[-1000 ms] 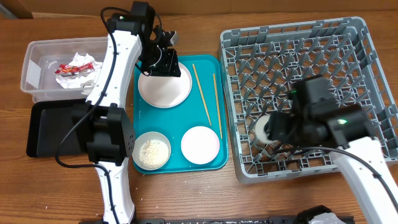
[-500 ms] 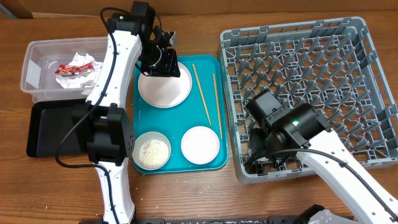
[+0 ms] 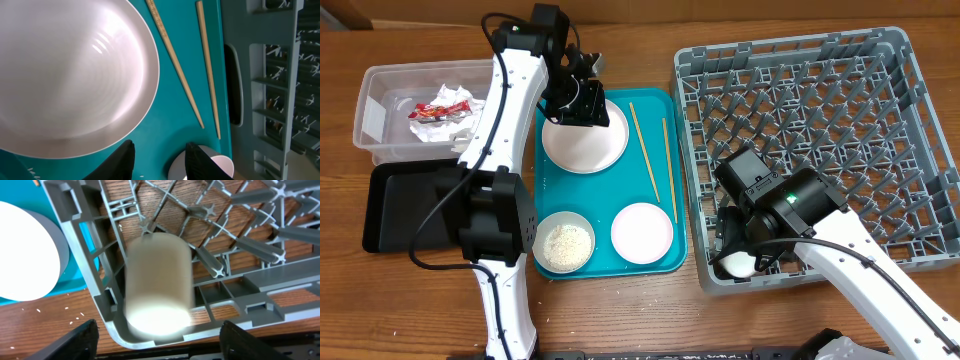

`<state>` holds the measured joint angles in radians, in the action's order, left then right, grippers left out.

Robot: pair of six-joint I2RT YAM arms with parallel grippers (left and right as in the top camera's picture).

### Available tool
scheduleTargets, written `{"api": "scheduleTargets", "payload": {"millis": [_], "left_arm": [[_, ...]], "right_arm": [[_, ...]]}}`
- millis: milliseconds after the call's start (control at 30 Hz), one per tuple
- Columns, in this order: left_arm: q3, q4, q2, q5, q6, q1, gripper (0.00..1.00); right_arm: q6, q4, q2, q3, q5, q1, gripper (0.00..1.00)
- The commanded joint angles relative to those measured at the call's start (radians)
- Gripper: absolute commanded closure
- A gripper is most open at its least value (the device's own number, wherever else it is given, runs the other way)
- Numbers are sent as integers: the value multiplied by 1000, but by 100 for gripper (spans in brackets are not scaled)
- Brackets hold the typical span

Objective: Sort waste into correct bins and load items into the dishwasher
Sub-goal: 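Lower the cup into the dish rack with the right gripper, release, then grasp the bowl of rice with the left gripper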

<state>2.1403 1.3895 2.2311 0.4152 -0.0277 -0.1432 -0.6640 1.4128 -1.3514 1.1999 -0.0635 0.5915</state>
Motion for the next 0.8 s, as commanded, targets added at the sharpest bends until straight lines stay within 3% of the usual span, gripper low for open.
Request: {"api": "scheduleTargets", "payload": {"millis": [0, 267, 400, 500, 567, 767], "left_arm": [[15, 1, -23, -8, 5, -3, 64], [24, 3, -23, -7, 5, -3, 64], [137, 100, -24, -8, -22, -3, 63], [284, 242, -38, -18, -43, -8, 64], [335, 301, -55, -75, -40, -16, 67], [257, 301, -215, -265, 80, -90, 66]], "right_arm": [[-10, -5, -2, -4, 2, 4, 19], [18, -68, -2, 16, 0, 4, 15], [47, -116, -2, 72, 5, 4, 13], [66, -180, -2, 118, 5, 4, 5], [66, -213, -2, 120, 5, 4, 0], [66, -295, -2, 120, 5, 2, 0]]}}
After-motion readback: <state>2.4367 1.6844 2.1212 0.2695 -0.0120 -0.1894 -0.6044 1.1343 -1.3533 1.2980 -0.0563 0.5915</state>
